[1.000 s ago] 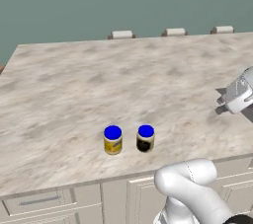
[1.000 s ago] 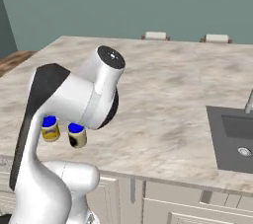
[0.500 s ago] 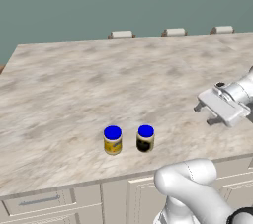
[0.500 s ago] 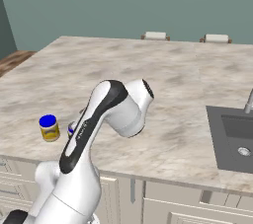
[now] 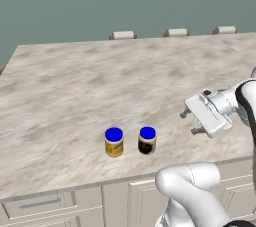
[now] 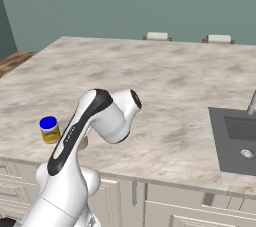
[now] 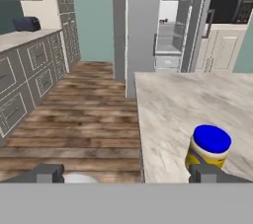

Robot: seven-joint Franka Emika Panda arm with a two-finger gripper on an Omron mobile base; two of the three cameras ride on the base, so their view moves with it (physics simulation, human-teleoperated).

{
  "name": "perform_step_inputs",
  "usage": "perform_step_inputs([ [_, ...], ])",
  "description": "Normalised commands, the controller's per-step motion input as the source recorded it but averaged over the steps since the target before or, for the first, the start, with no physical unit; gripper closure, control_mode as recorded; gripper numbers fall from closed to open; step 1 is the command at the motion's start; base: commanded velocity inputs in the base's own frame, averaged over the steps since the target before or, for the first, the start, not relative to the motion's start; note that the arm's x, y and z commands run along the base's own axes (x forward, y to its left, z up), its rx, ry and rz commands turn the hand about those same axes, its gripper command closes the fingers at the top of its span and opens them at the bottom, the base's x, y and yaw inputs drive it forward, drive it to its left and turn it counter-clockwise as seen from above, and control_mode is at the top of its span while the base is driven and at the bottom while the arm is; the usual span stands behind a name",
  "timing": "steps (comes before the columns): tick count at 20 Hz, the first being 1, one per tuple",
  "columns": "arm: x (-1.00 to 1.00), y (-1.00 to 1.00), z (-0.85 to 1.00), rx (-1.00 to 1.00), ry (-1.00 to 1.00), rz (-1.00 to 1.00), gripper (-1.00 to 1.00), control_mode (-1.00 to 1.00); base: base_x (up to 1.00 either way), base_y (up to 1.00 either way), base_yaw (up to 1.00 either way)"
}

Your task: Place the mayonnaise and mayonnaise from the counter to the top shelf of the fridge. If the existing items in the fridge are on the top shelf, move them to other shelves.

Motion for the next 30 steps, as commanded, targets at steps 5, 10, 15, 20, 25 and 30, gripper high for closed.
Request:
perform_step_inputs([
  [5, 0.36, 0.11, -0.37, 0.0, 0.06, 0.06, -1.0, -1.0, 0.0, 0.0, 0.0],
  [10, 0.44, 0.0, -0.26, 0.05, 0.17, 0.17, -1.0, -1.0, 0.0, 0.0, 0.0],
  [15, 0.25, 0.05, -0.25, 0.21, 0.02, 0.03, -1.0, -1.0, 0.0, 0.0, 0.0],
  [20, 0.14, 0.08, -0.49, 0.22, -0.06, 0.0, -1.0, -1.0, 0.0, 0.0, 0.0],
  [25, 0.23, 0.34, -0.24, 0.03, -0.01, 0.0, -1.0, -1.0, 0.0, 0.0, 0.0],
  [30, 0.34, 0.17, -0.02, 0.0, -0.01, -0.02, -1.0, -1.0, 0.0, 0.0, 0.0],
])
